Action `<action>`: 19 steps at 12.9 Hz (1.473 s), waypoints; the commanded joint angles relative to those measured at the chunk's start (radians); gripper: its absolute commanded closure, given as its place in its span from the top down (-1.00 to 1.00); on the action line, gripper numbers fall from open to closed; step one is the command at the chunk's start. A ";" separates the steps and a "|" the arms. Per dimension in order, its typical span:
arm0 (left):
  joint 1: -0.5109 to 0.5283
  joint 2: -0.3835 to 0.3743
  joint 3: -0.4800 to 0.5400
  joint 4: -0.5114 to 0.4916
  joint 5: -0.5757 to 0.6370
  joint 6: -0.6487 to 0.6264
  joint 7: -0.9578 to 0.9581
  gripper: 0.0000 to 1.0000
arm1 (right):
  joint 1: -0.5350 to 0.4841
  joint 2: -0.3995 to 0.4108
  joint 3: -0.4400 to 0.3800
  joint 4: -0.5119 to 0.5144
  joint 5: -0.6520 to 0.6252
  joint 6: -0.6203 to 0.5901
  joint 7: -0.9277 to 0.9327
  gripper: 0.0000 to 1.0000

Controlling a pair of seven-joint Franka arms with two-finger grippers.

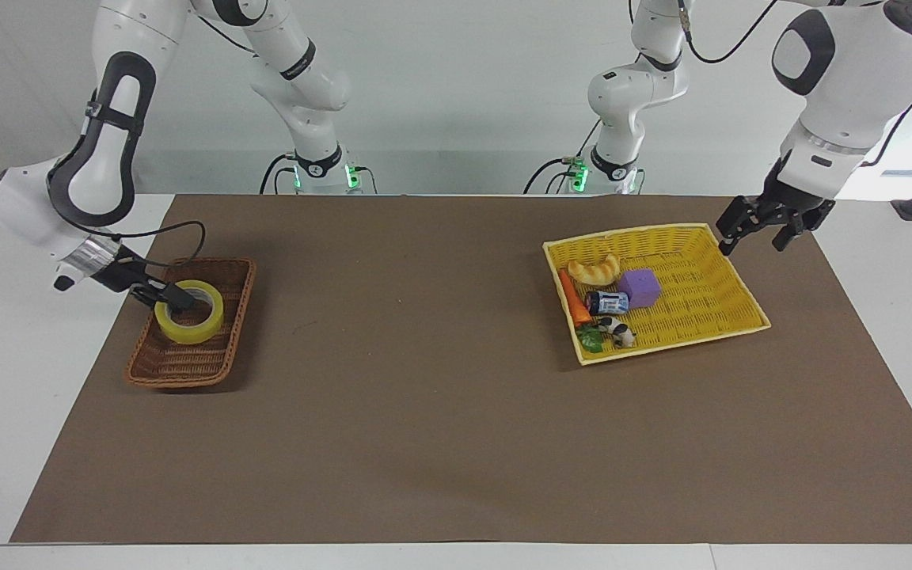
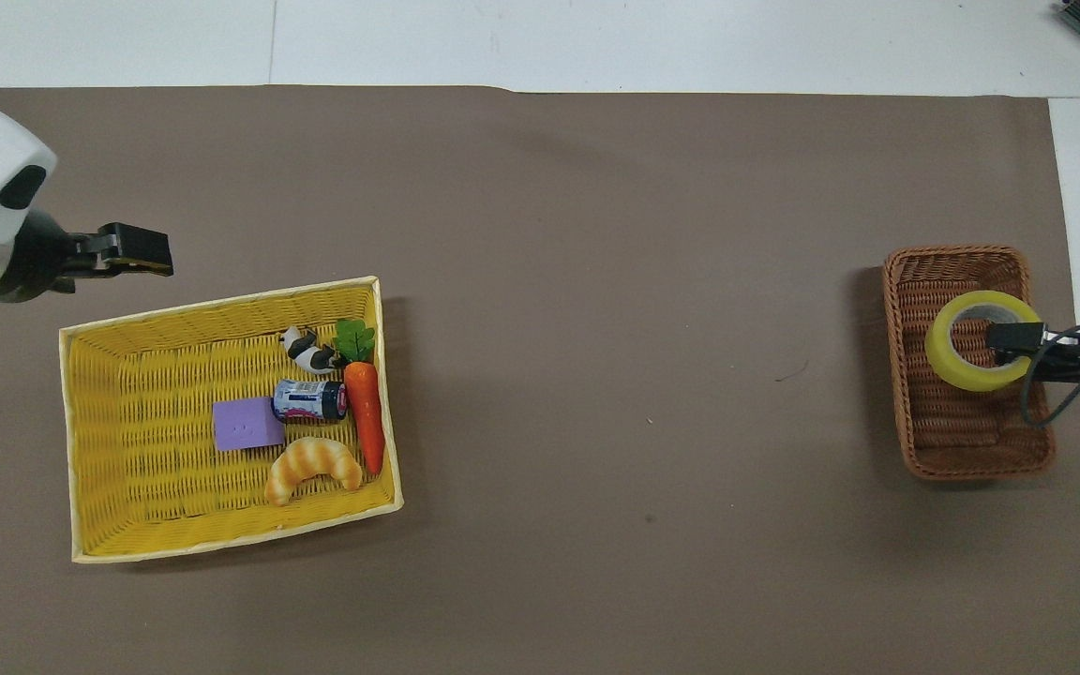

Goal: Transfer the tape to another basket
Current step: 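Lower the tape into the wicker basket while the left gripper withdraws, then open the right gripper and draw it back from the tape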

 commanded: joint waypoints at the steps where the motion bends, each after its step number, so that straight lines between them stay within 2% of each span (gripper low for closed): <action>1: 0.012 0.000 -0.011 0.029 0.028 -0.075 0.024 1.00 | -0.011 0.005 0.010 0.005 -0.009 0.002 -0.023 -0.90; 2: 0.014 -0.006 -0.011 0.019 0.029 -0.079 0.033 1.00 | -0.002 0.005 0.010 0.000 -0.011 0.004 -0.021 -0.78; 3: 0.015 -0.013 -0.008 0.006 0.029 -0.080 0.048 1.00 | 0.000 0.003 0.010 -0.006 -0.011 0.010 -0.020 -0.56; 6: 0.037 -0.015 -0.008 0.003 0.029 -0.079 0.067 1.00 | 0.003 0.005 0.010 -0.006 -0.012 0.013 -0.016 0.79; 7: 0.038 -0.013 -0.008 0.003 0.028 -0.077 0.065 1.00 | 0.002 0.005 0.010 -0.004 -0.012 0.011 -0.016 1.00; 12: 0.040 -0.012 -0.008 0.008 0.029 -0.077 0.057 1.00 | 0.002 -0.003 0.013 0.055 -0.021 -0.024 -0.018 1.00; 17: 0.038 -0.012 -0.008 0.009 0.028 -0.076 0.053 1.00 | 0.073 -0.031 0.015 0.190 -0.223 -0.027 0.020 1.00; 19: 0.038 -0.013 -0.008 0.008 0.028 -0.077 0.053 1.00 | 0.136 -0.063 0.012 0.210 -0.320 -0.021 0.109 1.00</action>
